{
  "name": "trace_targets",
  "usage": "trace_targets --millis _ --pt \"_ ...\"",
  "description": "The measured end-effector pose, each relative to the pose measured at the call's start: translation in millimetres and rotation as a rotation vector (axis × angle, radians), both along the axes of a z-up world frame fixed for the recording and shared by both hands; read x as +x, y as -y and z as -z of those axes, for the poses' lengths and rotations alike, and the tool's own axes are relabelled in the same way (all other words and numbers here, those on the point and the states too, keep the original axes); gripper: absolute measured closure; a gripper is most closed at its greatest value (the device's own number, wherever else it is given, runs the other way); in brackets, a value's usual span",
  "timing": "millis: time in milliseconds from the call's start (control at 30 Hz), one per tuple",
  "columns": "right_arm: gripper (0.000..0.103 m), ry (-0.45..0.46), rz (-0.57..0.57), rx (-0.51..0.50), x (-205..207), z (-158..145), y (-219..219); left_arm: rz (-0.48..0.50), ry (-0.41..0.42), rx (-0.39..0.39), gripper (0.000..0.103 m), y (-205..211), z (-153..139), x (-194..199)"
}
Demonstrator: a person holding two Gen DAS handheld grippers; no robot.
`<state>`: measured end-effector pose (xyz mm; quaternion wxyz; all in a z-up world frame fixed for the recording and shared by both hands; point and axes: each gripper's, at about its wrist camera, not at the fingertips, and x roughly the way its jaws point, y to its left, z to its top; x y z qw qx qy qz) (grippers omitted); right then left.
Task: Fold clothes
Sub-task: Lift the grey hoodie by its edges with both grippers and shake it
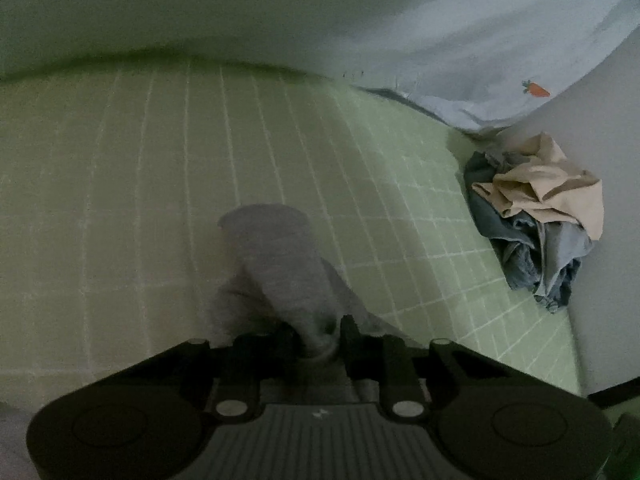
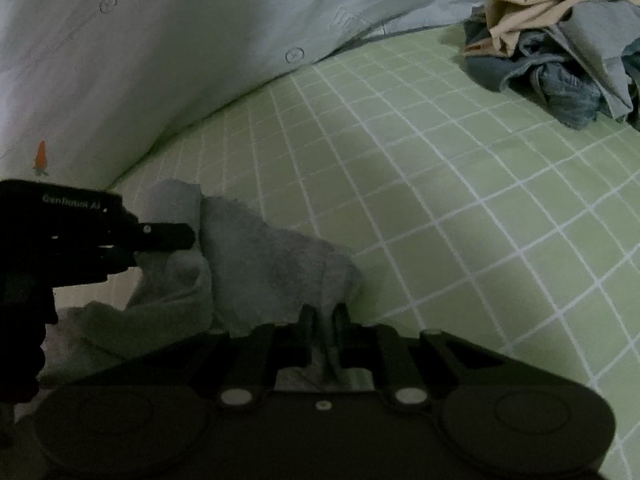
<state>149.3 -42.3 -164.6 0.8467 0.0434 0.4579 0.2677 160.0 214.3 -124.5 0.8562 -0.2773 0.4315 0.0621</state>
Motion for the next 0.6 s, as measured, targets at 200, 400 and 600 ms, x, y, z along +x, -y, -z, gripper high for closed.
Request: trace_targets --millis 200,400,600 --pt "0.095 0.124 -0.020 0.116 16 -52 -16 -0.085 0.098 0.238 0.087 -43 -65 -9" --pt "0.096 0.367 -0.068 0.235 54 -133 -81 -0.200 0.265 0.499 0.088 -109 -170 -2" --pt "0.096 0.712 -0.103 0.363 65 -254 -130 -0.379 0.531 0.617 0.088 -146 -296 -43"
